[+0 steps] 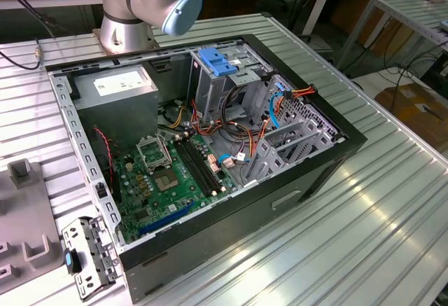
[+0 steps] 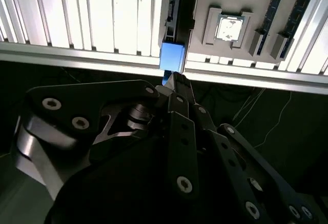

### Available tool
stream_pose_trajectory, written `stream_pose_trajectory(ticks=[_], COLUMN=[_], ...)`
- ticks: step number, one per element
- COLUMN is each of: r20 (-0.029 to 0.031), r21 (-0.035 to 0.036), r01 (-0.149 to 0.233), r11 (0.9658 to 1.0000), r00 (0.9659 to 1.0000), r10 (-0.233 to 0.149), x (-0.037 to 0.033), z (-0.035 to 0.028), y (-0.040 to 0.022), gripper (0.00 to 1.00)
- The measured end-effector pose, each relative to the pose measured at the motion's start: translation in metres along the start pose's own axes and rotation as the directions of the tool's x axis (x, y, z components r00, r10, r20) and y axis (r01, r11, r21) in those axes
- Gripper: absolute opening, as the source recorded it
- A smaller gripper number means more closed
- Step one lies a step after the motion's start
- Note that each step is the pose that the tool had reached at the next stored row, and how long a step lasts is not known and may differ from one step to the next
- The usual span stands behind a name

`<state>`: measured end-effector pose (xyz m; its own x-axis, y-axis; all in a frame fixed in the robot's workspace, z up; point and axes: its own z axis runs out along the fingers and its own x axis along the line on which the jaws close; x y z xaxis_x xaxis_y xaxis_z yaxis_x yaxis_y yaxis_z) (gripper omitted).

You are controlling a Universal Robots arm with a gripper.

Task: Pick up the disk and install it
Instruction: 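Pick up the disk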

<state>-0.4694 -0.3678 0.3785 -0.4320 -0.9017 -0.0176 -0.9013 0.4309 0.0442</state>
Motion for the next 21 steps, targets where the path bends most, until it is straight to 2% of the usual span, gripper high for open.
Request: stream_pose_trajectory(ticks=[6,9,12,21], r20=[-0.0006,-0.0034,-0.0056,-0.006], r21=[-0.0002,-0.0015,-0.0027,-0.0029], r01=[0.015,0.077,0.131,0.139], r11=[0.9999,0.997,0.9913,0.9903], r00=[0.9999,0.997,0.9913,0.9902], r10=[-0.015,-0.077,-0.131,-0.139], x=[0.0,0.0,0.0,0.0], z=[0.0,0.0,0.0001,0.0001], y=[0.0,0.0,0.0,0.0], gripper=[0.11,0.11,0.11,0.11])
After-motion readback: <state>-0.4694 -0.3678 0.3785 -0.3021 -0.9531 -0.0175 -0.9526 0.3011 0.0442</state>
